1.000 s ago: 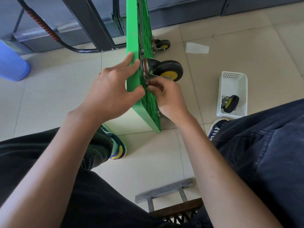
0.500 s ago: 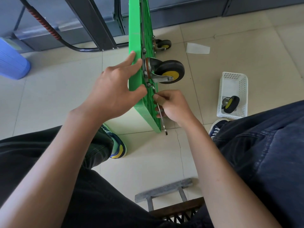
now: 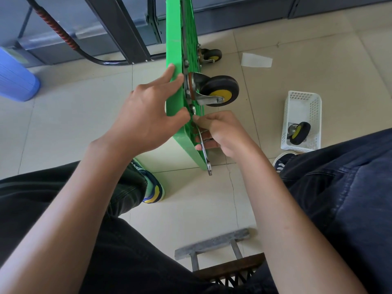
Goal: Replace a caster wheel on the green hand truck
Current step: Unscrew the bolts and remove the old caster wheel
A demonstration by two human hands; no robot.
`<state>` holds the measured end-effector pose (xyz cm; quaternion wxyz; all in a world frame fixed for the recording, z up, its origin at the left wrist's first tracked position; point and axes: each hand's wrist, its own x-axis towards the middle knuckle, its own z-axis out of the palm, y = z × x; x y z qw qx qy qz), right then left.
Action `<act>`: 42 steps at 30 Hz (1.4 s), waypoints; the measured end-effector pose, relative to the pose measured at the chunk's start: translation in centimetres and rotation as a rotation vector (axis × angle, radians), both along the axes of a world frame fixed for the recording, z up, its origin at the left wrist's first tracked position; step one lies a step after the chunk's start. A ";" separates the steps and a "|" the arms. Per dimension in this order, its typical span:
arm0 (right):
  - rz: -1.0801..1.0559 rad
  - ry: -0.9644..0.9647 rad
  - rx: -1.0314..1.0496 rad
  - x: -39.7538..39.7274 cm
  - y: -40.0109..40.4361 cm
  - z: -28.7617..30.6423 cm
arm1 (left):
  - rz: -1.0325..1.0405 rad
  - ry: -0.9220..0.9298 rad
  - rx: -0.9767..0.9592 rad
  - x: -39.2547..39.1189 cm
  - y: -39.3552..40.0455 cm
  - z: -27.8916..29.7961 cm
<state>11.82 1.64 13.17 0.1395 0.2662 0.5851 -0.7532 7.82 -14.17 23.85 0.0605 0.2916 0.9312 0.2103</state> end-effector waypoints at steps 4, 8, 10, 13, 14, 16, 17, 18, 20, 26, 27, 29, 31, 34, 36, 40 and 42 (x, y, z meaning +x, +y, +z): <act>-0.011 0.008 0.048 -0.3 -0.5 0.1 | 0.012 0.011 -0.009 0.1 0.1 0.0; -0.023 0.016 0.122 -0.4 -0.7 0.2 | 0.021 0.020 -0.016 0.0 0.2 0.1; -0.043 0.028 0.144 -0.5 -0.7 0.3 | 0.016 0.024 -0.019 0.1 0.2 0.0; -0.055 0.039 0.171 -0.9 -0.8 0.5 | 0.026 0.021 -0.019 0.1 0.2 -0.1; -0.053 0.033 0.163 -1.0 -0.8 0.5 | 0.028 0.017 -0.014 0.1 0.2 -0.1; -0.046 0.025 0.154 -0.9 -0.8 0.6 | 0.032 0.014 -0.011 0.1 0.2 0.0; -0.037 0.020 0.152 -0.8 -0.8 0.6 | 0.034 0.013 -0.012 0.1 0.3 0.1; -0.026 0.012 0.142 -0.8 -0.7 0.6 | 0.036 0.009 -0.014 0.1 0.3 0.1; 0.007 -0.010 0.099 -0.7 -0.6 0.7 | 0.035 0.005 -0.012 0.2 0.2 0.1; 0.036 -0.011 0.050 -0.5 -0.3 0.8 | 0.034 0.009 -0.017 0.2 0.2 0.2; 0.038 -0.011 0.069 -0.5 -0.4 0.9 | 0.033 0.011 -0.017 0.2 0.2 0.2; 0.052 -0.010 0.106 -0.6 -0.7 0.9 | 0.036 0.006 -0.012 0.2 0.2 0.2; 0.062 -0.009 0.128 -0.7 -0.9 0.8 | 0.038 0.001 -0.005 0.2 0.2 0.2; 0.059 0.000 0.137 -0.6 -1.1 0.8 | 0.040 0.003 -0.002 0.3 0.2 0.2; 0.056 0.009 0.141 -0.5 -1.1 0.6 | 0.044 -0.001 0.001 0.3 0.3 0.3; 0.040 0.037 0.176 -0.5 -1.3 0.3 | 0.037 -0.004 0.010 0.3 0.2 0.1; 0.063 0.074 0.357 0.1 -1.9 -1.5 | 0.047 -0.006 0.015 0.2 0.2 0.0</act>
